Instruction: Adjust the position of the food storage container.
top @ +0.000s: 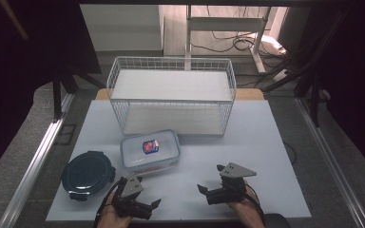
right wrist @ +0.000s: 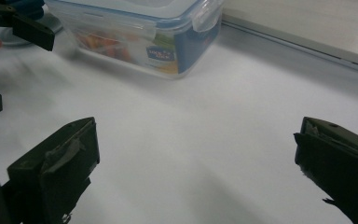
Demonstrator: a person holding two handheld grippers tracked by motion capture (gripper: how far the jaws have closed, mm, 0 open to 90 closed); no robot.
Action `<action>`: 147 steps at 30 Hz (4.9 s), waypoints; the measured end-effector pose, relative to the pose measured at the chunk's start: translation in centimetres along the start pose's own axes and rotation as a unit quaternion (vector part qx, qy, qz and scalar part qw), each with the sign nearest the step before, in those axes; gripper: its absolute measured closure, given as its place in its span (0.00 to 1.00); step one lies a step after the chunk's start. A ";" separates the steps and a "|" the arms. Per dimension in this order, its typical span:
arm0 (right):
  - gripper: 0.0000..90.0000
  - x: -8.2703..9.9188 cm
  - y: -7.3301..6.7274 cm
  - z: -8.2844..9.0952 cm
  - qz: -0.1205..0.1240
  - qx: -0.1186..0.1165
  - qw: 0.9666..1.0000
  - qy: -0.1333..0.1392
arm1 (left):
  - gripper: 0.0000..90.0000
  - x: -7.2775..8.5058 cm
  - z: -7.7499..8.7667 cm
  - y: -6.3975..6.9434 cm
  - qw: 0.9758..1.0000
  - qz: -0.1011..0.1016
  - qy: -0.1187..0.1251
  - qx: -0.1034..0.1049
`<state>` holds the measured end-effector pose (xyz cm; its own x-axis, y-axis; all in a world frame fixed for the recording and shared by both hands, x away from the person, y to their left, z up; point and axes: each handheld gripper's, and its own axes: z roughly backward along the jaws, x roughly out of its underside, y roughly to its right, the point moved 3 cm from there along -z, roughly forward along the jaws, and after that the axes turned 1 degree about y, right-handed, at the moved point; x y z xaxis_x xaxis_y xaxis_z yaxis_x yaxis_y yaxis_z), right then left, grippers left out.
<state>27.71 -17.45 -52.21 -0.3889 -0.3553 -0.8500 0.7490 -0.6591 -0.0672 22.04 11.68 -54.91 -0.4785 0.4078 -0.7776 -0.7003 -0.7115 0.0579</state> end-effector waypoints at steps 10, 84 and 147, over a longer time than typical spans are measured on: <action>0.00 0.6 0.0 -0.6 0.020 0.007 0.999 -0.029 | 0.07 -0.1 0.2 -0.4 1.000 0.010 0.004 0.011; 0.00 -0.5 1.8 -1.5 -0.017 0.019 0.997 -0.078 | 1.00 0.0 4.5 -9.4 0.978 0.126 -0.009 -0.166; 1.00 -4.5 4.8 -5.7 0.019 0.027 0.990 -0.139 | 1.00 -4.4 -2.7 -8.9 0.982 0.137 -0.047 -0.120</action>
<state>36.15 -15.23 -51.73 -0.4985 -0.5444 -0.6746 0.7396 -0.6730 -0.0034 31.79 14.67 -53.65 -0.6865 0.2258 -0.6912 -0.3997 -0.9113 0.0992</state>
